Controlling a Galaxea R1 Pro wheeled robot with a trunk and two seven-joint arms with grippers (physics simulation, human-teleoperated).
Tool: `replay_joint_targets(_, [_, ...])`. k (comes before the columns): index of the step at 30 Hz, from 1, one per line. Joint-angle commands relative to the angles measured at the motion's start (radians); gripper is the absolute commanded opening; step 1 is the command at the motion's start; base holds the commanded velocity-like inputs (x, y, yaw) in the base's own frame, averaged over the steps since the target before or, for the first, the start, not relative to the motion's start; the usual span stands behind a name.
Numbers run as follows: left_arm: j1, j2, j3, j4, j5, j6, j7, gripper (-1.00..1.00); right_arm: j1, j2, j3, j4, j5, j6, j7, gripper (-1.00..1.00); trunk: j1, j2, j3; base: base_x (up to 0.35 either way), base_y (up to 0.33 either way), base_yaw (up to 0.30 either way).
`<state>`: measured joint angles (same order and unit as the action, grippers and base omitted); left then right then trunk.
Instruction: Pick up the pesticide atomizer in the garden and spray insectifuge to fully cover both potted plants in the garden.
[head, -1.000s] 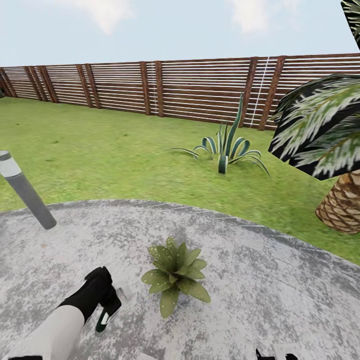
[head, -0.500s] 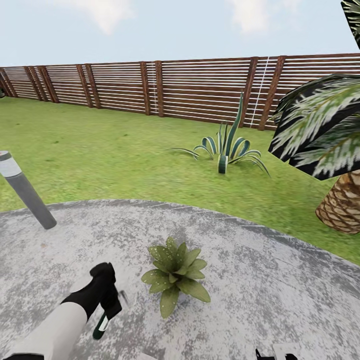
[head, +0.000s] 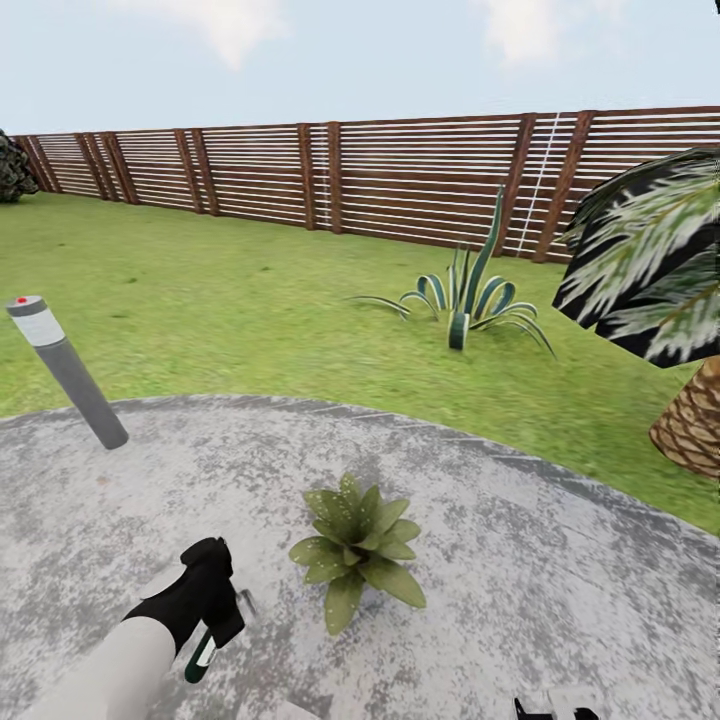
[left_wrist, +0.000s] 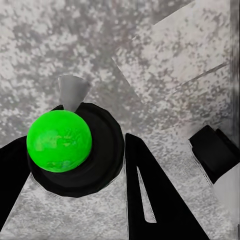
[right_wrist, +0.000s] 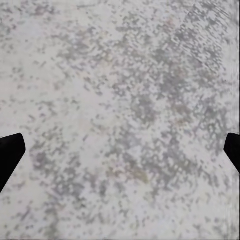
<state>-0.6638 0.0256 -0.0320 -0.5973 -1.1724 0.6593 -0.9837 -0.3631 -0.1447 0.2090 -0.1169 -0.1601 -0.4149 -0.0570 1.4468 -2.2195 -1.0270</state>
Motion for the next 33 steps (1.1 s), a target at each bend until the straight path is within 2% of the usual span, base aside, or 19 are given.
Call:
replay_joint_targets(1, [0.000,0.000,-0.003,-0.002,-0.004,0.006,-0.007,-1.00,0.000,-0.001,0.009,0.000,-0.009,-0.002,-0.003,1.00,0.000,0.000,-0.001,0.000,-0.253,0.002])
replay_joint_targets(11, [0.000,0.000,-0.002,-0.003,-0.001,0.008,-0.007,-1.00,0.000,0.010,0.009,-0.002,-0.010,-0.003,-0.002,1.00,0.000,0.000,-0.001,0.022,-0.261,0.015])
replay_joint_targets(22, [0.001,0.001,-0.001,-0.001,-0.001,0.008,-0.006,-1.00,0.000,0.010,0.010,-0.001,-0.009,-0.002,-0.003,1.00,0.000,0.000,-0.001,0.003,-0.006,0.274])
replay_joint_targets(27, [0.001,0.004,0.041,-0.001,-0.001,0.008,-0.004,-1.00,0.000,0.010,0.010,-0.001,-0.009,-0.002,-0.002,1.00,0.000,0.000,-0.001,0.000,0.000,0.256])
replay_joint_targets(33, [0.004,0.013,0.050,-0.001,-0.001,0.006,-0.003,-1.00,0.000,0.011,0.011,-0.001,-0.009,-0.002,-0.001,1.00,0.000,0.000,-0.001,0.000,0.000,0.025])
